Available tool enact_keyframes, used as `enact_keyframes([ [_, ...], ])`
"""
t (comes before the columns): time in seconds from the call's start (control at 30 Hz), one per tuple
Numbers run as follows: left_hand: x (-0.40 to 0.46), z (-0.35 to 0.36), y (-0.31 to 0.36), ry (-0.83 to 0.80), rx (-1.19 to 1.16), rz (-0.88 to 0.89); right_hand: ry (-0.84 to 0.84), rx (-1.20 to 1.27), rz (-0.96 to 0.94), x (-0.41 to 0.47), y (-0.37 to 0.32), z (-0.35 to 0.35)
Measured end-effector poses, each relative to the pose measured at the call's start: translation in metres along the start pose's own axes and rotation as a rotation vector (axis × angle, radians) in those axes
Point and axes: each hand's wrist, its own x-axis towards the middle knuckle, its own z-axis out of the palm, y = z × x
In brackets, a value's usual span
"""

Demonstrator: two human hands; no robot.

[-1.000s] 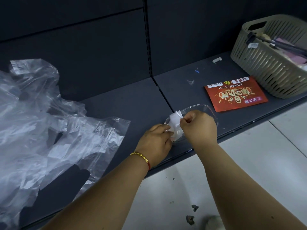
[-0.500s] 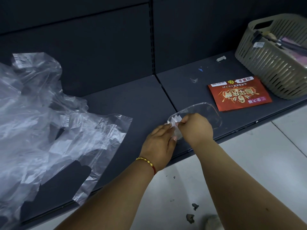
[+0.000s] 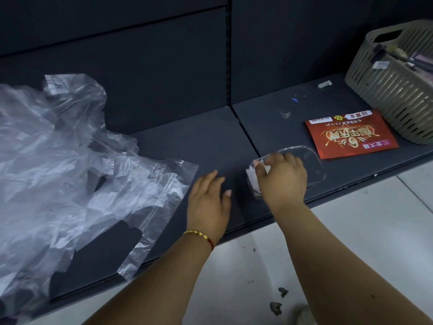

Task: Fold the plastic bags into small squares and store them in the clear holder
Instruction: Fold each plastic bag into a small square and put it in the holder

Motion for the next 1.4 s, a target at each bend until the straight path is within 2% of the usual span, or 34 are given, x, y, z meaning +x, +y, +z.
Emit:
enact_keyframes([
  [0.07,-0.010,-0.008,-0.033,0.181,0.127,-0.094,0.138,0.132,-0.105,-0.010,-0.012,0.000],
  [0.1,-0.015,-0.012,-0.050,0.205,0.179,-0.192,0.171,0.182,-0.153,-0.016,-0.019,0.002],
  [0.17,-0.024,-0.024,-0.076,0.107,0.221,-0.424,0.140,0.239,-0.221,-0.030,-0.033,0.007],
  [0.23,-0.026,-0.033,-0.093,-0.008,0.212,-0.572,0.074,0.276,-0.274,-0.043,-0.043,0.013],
  [0.37,-0.006,-0.050,-0.105,-0.233,0.300,-0.569,-0.059,0.312,-0.285,-0.063,-0.051,0.014],
  [0.47,0.001,-0.076,-0.099,-0.227,0.237,-0.500,-0.117,0.369,-0.226,-0.066,-0.055,0.003],
  [0.57,0.004,-0.119,-0.073,-0.134,0.082,-0.401,-0.163,0.484,-0.122,-0.061,-0.060,-0.016],
  [0.73,0.008,-0.205,0.000,-0.175,-0.448,-0.428,-0.323,0.890,0.095,-0.051,-0.071,-0.063],
  [0.83,0.000,-0.249,0.037,-0.219,-0.661,-0.467,-0.528,1.051,0.011,-0.045,-0.069,-0.094],
  [0.9,-0.007,-0.274,0.057,-0.320,-0.854,-0.493,-0.661,1.097,-0.100,-0.039,-0.066,-0.118],
  [1.07,-0.036,-0.317,0.092,-0.539,-1.175,-0.461,-0.941,1.063,-0.158,-0.025,-0.076,-0.175],
  [1.17,-0.052,-0.330,0.111,-0.466,-1.227,-0.447,-1.118,1.013,-0.220,-0.032,-0.082,-0.191],
  [1.23,-0.061,-0.334,0.116,-0.366,-1.268,-0.475,-1.114,1.107,-0.238,-0.037,-0.083,-0.206],
  [1.33,-0.073,-0.330,0.107,-0.150,-1.388,-0.579,-1.043,1.247,-0.141,-0.037,-0.082,-0.233],
  [1.4,-0.084,-0.323,0.099,-0.117,-1.515,-0.632,-0.963,1.265,-0.066,-0.036,-0.081,-0.248],
])
